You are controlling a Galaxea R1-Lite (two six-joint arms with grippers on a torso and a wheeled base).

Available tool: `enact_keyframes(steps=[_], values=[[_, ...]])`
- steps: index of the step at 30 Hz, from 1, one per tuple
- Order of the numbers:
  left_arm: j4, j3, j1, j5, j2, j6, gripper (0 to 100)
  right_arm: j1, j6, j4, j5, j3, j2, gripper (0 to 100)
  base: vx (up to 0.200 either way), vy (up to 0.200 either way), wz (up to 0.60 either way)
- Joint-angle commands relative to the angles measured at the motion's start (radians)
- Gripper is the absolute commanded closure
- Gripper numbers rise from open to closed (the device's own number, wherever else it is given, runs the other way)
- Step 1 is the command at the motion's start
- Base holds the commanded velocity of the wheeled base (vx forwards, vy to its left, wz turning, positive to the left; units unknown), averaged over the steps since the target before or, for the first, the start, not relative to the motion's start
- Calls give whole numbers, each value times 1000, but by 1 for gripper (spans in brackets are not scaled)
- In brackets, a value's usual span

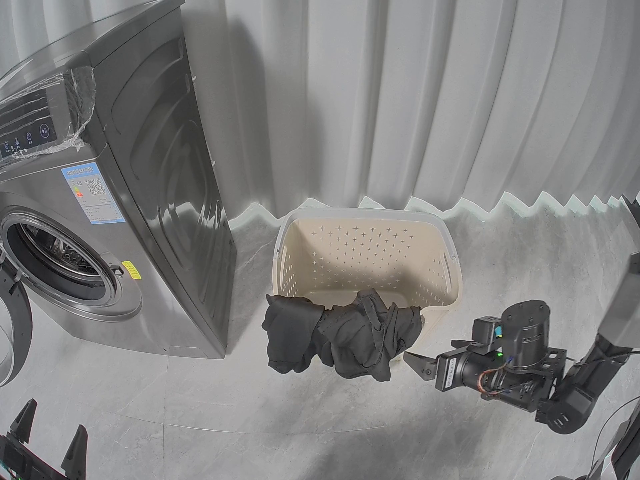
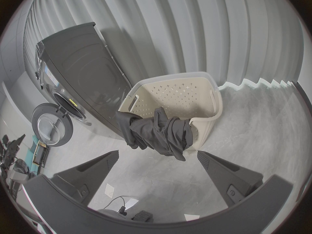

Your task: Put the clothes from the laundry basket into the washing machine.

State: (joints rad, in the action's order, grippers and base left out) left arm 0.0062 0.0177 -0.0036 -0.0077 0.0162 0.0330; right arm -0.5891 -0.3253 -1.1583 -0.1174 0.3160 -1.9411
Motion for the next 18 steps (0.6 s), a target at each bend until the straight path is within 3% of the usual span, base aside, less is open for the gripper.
enact_keyframes(steps=[1, 16, 18], values=[[1, -16, 1, 0, -16, 1, 0, -6, 0, -61, -16, 68, -200, 0, 0, 0, 0], [0, -16, 1, 0, -16, 1, 0, -5, -14, -57, -18, 318, -418, 0, 0, 0, 0], [1, -16, 1, 0, -16, 2, 0, -5, -17, -64, -33, 350, -449, 0, 0, 0, 0]])
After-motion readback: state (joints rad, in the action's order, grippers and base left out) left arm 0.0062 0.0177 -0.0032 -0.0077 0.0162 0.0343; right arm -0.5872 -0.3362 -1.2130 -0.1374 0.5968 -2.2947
